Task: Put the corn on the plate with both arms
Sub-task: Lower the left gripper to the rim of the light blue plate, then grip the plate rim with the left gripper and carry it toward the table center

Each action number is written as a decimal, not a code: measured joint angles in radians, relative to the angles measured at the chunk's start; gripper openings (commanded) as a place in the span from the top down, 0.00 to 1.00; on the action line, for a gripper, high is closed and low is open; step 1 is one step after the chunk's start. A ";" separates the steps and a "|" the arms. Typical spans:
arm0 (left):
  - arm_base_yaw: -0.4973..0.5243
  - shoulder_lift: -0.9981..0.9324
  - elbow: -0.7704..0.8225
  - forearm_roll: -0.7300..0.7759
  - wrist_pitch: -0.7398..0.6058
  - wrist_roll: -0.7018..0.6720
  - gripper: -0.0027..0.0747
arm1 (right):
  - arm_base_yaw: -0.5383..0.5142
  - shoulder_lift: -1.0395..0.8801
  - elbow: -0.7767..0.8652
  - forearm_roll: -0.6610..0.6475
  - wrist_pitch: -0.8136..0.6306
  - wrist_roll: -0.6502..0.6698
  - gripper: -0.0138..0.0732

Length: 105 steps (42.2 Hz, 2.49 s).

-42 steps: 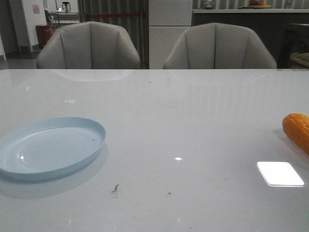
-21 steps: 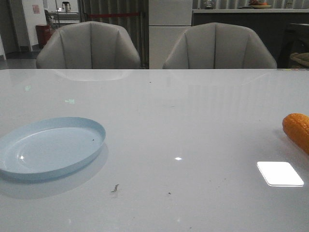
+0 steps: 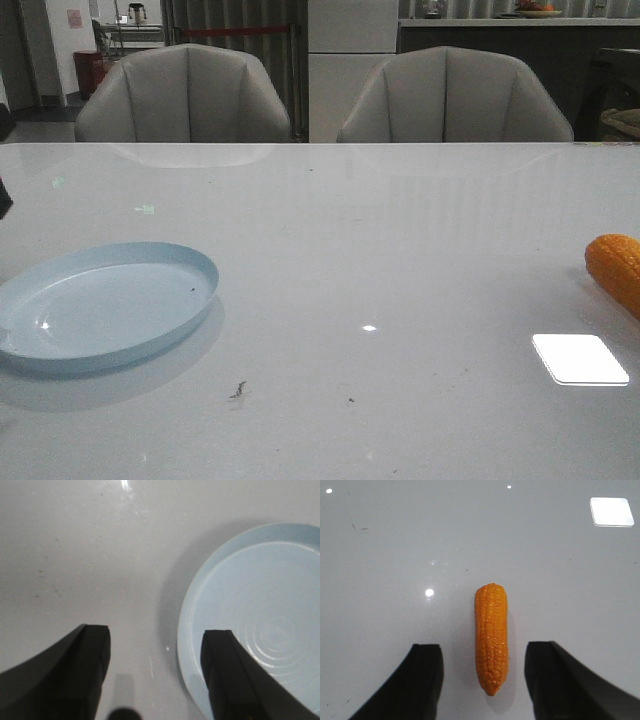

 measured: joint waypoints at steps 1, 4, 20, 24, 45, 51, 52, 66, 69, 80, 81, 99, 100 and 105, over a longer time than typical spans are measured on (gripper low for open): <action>0.000 0.026 -0.016 -0.009 0.010 0.007 0.37 | 0.000 0.000 0.000 0.000 0.000 0.000 0.29; 0.000 0.084 -0.049 -0.037 0.037 0.013 0.37 | 0.000 0.000 0.000 0.000 0.000 0.000 0.29; 0.000 0.224 -0.076 -0.090 0.063 0.019 0.42 | 0.000 0.000 0.000 0.000 0.000 0.000 0.29; 0.000 0.226 -0.076 -0.090 0.063 0.019 0.62 | 0.000 0.000 0.000 0.000 0.000 0.000 0.29; -0.002 0.226 -0.133 -0.098 0.112 0.020 0.84 | 0.000 0.000 0.000 0.000 0.000 0.000 0.29; -0.002 0.226 -0.247 -0.147 0.168 0.020 0.84 | 0.000 0.000 0.000 0.000 0.000 0.000 0.29; -0.002 0.226 -0.268 -0.159 0.178 0.020 0.84 | 0.000 0.000 0.000 0.000 0.000 0.000 0.29; -0.038 0.228 -0.542 -0.471 0.269 0.020 0.84 | 0.000 0.000 0.000 0.000 0.000 0.000 0.29; -0.071 0.228 -0.556 -0.510 0.269 0.020 0.84 | 0.000 0.000 0.000 0.000 0.000 0.000 0.29; -0.240 0.296 -0.558 -0.454 0.279 -0.020 0.84 | 0.000 0.000 0.000 0.000 0.000 0.000 0.29; -0.254 0.305 -0.558 -0.435 0.280 -0.029 0.84 | 0.000 0.000 0.000 0.000 0.000 0.000 0.29; -0.376 0.477 -0.555 -0.298 0.330 -0.060 0.79 | 0.000 0.000 0.000 0.000 0.000 0.000 0.29; -0.378 0.486 -0.555 -0.292 0.332 -0.060 0.78 | 0.000 0.000 0.000 0.000 0.000 0.000 0.29; -0.382 0.511 -0.555 -0.265 0.347 -0.060 0.66 | 0.000 0.000 0.000 0.000 0.000 0.000 0.29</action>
